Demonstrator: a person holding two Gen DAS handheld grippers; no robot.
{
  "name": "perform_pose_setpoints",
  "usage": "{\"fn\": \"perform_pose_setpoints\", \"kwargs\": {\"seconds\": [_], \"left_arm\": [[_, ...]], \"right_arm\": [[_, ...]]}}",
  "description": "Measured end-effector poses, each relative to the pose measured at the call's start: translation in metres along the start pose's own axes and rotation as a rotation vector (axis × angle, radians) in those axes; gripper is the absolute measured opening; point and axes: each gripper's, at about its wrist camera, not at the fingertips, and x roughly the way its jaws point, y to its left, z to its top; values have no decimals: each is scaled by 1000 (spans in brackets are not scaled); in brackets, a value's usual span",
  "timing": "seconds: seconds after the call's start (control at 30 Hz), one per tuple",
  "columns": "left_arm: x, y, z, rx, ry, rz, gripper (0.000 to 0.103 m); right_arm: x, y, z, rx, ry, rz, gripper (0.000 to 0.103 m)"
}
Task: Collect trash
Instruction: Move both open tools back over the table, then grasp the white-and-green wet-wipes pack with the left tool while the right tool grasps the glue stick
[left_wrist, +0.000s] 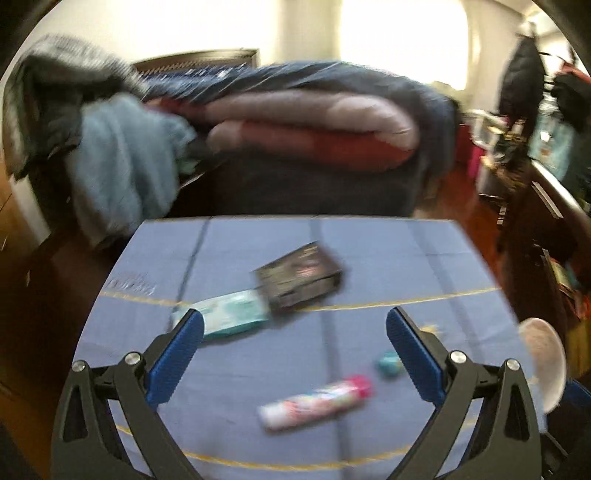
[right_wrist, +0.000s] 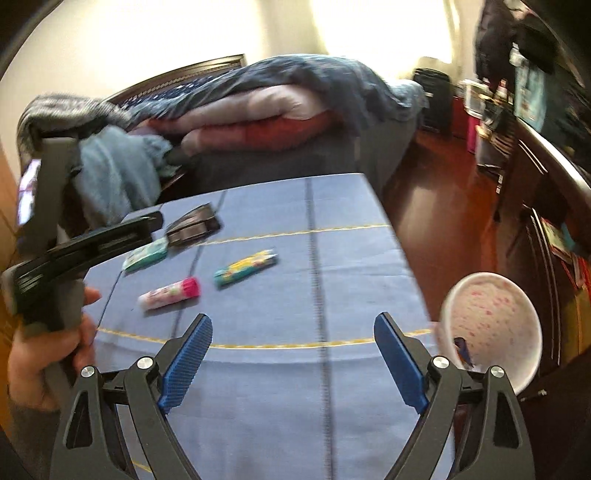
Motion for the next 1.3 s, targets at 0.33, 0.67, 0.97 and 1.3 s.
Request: {"fn": "perform_pose_setpoints", "kwargs": {"seconds": [0.33, 0.67, 0.97, 1.3], "left_arm": [[77, 51, -4, -72, 139, 11, 99], [110, 50, 2, -28, 160, 49, 99], [117, 64, 6, -35, 169, 49, 99], [108, 73, -3, -41, 163, 44, 98]], "right_arm": [[26, 48, 4, -90, 38, 31, 89], [58, 73, 9, -111, 71, 39, 89], [74, 89, 12, -134, 92, 43, 89], [74, 100, 11, -149, 95, 58, 89]]}}
